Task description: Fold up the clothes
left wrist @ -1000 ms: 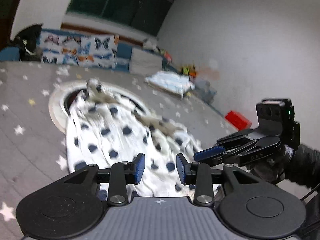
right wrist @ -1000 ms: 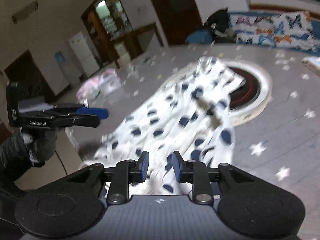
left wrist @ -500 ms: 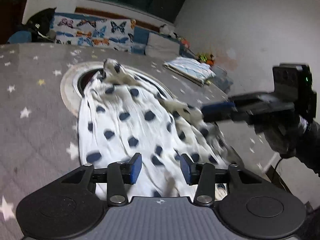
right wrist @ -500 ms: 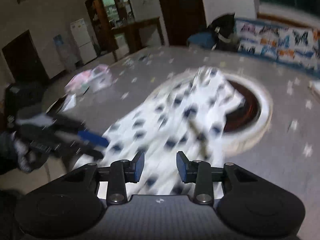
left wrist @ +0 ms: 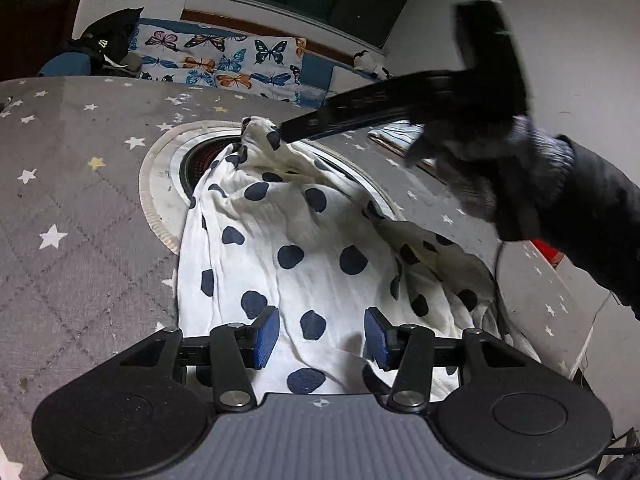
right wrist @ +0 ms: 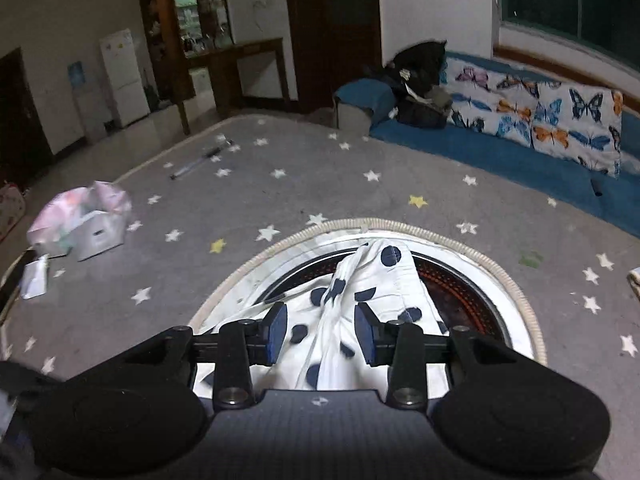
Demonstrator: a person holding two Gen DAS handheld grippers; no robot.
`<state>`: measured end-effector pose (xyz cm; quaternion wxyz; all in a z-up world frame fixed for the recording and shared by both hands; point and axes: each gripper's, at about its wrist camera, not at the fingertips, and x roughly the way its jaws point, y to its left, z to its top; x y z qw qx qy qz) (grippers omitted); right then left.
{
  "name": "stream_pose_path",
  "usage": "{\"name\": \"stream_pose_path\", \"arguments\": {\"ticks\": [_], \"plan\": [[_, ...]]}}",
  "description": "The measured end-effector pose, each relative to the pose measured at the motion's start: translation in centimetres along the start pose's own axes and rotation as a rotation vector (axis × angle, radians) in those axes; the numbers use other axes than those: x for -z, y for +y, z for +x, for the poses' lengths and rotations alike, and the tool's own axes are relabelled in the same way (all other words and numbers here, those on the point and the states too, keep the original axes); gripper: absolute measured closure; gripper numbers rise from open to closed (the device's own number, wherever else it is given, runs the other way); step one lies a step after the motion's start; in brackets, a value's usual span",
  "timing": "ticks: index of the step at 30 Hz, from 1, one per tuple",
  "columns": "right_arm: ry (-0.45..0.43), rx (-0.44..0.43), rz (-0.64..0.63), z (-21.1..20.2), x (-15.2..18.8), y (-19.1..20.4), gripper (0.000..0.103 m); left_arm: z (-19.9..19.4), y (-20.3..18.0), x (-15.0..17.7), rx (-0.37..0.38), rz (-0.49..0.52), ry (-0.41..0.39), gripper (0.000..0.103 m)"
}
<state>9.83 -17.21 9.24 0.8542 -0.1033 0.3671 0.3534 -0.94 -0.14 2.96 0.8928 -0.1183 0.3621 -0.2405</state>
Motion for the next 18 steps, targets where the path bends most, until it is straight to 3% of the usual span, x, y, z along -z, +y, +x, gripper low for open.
{"name": "stream_pose_path", "arguments": {"ticks": [5, 7, 9, 18], "plan": [[0.031, 0.002, 0.041, 3.1, -0.3, -1.5, 0.072, 0.1, 0.4, 0.1, 0.004, -0.013, 0.007, 0.052], [0.031, 0.018, 0.062, 3.6, 0.1, -2.3, 0.091, 0.1, 0.4, -0.1, 0.003, -0.014, 0.007, 0.052], [0.024, 0.038, 0.093, 3.5, 0.5, -3.3, 0.099, 0.1, 0.3, -0.2, 0.000, -0.013, 0.007, 0.052], [-0.100, 0.165, 0.163, -3.0, 2.0, -7.8, 0.100, 0.4, 0.0, -0.3, -0.018, 0.001, 0.009, 0.049]]}}
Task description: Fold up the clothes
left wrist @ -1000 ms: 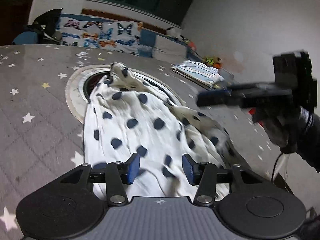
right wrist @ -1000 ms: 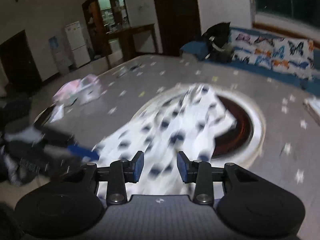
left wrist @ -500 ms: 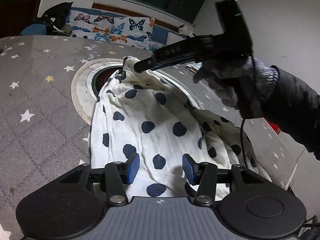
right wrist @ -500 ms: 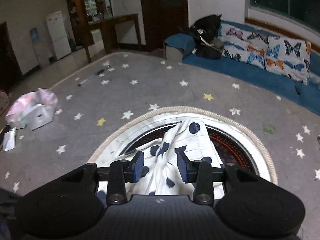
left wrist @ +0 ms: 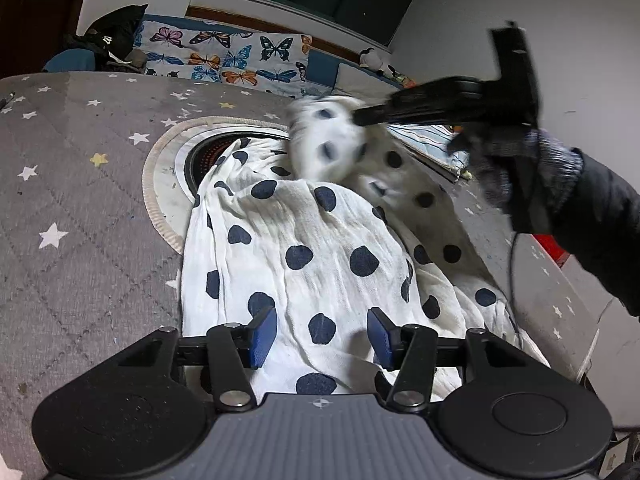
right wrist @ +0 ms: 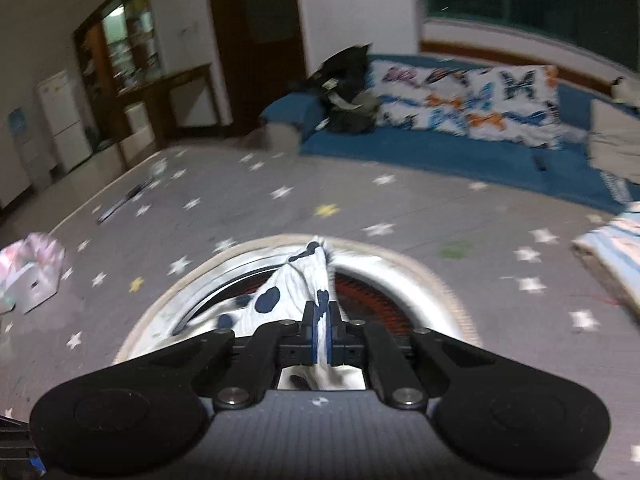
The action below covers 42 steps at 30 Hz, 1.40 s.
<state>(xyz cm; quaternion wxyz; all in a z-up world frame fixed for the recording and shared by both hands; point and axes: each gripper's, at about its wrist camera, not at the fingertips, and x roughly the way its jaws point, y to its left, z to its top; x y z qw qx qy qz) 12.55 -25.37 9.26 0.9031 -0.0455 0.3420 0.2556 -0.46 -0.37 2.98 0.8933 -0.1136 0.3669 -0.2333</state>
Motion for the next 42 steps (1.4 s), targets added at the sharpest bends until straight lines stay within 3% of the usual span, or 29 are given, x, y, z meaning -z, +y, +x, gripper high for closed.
{"name": "stream_pose_path", "arguments": {"ticks": [9, 17, 20, 24, 32, 42], "plan": [[-0.038, 0.179, 0.088, -6.0, 3.1, -7.2, 0.100, 0.2, -0.7, -0.3, -0.028, 0.020, 0.011, 0.048], [0.067, 0.334, 0.180, -9.4, 9.7, -11.3, 0.097, 0.0, -1.6, -3.0, -0.066, 0.059, -0.033, 0.048], [0.095, 0.334, 0.215, -10.3, 11.7, -12.1, 0.091, 0.6, -1.8, -5.2, -0.096, 0.088, -0.054, 0.048], [0.074, 0.339, 0.249, -11.9, 12.8, -12.6, 0.076, 2.3, -1.6, -8.4, -0.140, 0.115, -0.073, 0.050], [0.041, 0.355, 0.246, -13.5, 13.3, -12.8, 0.069, 8.3, -0.7, -12.7, -0.213, 0.183, -0.051, 0.048], [0.032, 0.293, 0.194, -12.5, 12.3, -12.4, 0.059, 15.2, 0.1, -14.8, -0.239, 0.265, 0.034, 0.048]]}}
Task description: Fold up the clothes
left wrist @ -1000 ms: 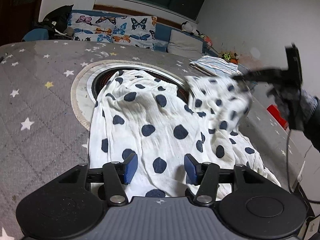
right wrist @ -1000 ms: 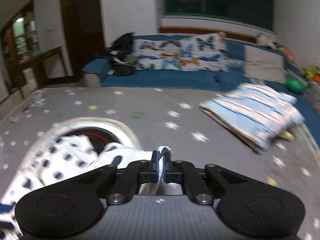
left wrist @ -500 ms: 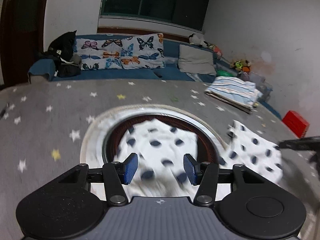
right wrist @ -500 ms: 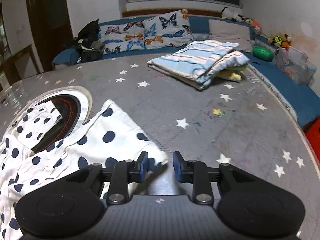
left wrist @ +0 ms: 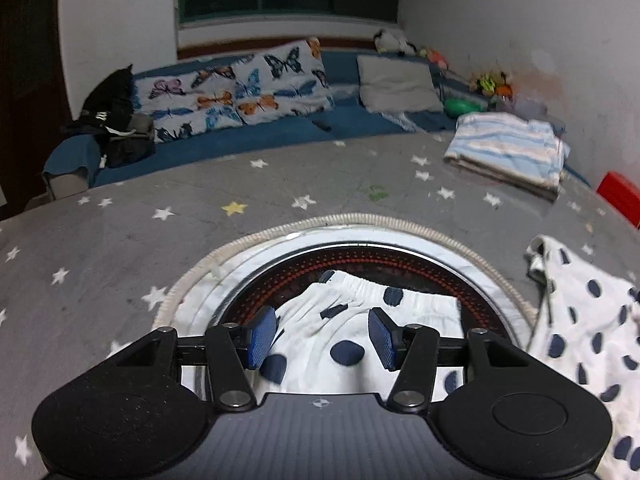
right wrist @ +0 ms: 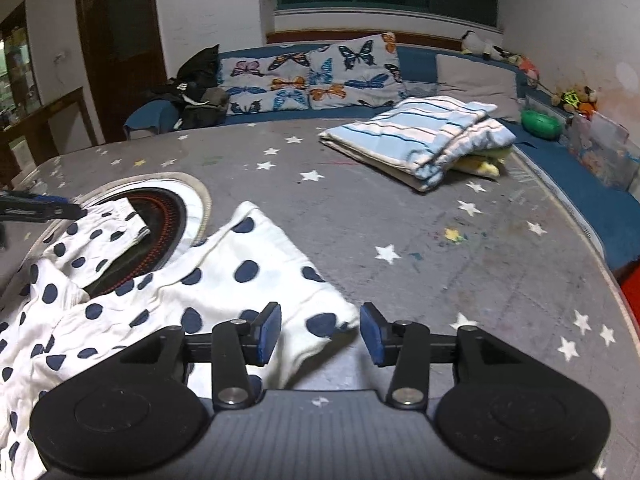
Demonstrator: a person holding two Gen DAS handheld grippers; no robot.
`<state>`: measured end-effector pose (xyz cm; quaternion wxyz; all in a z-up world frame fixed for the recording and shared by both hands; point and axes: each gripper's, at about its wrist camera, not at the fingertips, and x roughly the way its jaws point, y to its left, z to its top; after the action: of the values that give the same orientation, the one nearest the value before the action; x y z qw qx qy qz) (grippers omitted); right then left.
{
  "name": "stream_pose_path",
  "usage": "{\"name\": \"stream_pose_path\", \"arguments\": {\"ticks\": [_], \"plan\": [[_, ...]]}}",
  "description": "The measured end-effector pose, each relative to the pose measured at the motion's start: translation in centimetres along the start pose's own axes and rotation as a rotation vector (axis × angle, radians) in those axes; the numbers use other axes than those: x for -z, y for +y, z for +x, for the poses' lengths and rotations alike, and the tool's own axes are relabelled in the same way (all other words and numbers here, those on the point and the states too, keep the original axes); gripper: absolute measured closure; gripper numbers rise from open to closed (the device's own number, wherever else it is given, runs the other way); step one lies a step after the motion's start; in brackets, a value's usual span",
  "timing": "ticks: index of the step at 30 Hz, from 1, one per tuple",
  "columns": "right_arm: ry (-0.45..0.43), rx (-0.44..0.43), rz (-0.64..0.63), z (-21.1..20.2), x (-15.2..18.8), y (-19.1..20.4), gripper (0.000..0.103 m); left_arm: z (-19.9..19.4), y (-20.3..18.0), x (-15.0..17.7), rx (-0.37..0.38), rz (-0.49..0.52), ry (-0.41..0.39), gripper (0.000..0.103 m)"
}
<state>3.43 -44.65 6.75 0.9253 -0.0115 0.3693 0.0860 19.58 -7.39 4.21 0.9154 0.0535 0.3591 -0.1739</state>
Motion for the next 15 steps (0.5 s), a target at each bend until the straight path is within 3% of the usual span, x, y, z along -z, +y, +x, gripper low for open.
{"name": "stream_pose_path", "arguments": {"ticks": [8, 11, 12, 13, 15], "plan": [[0.007, -0.041, -0.028, 2.0, -1.8, 0.2, 0.058, 3.1, -0.8, -0.2, 0.015, 0.058, 0.047, 0.051], [0.009, -0.051, -0.033, 3.1, -2.6, -0.1, 0.058, 3.4, -1.4, 0.1, 0.016, 0.115, 0.034, 0.074], [0.010, -0.053, -0.031, 3.5, -2.8, -0.3, 0.058, 3.3, -1.5, 0.1, 0.018, 0.129, 0.030, 0.087], [0.012, -0.057, -0.021, 3.9, -3.0, -0.5, 0.058, 3.3, -1.5, 0.1, 0.020, 0.141, 0.026, 0.093], [0.020, -0.069, 0.002, 4.7, -3.4, -1.0, 0.058, 3.3, -1.4, -0.2, 0.011, 0.143, 0.015, 0.096]]}}
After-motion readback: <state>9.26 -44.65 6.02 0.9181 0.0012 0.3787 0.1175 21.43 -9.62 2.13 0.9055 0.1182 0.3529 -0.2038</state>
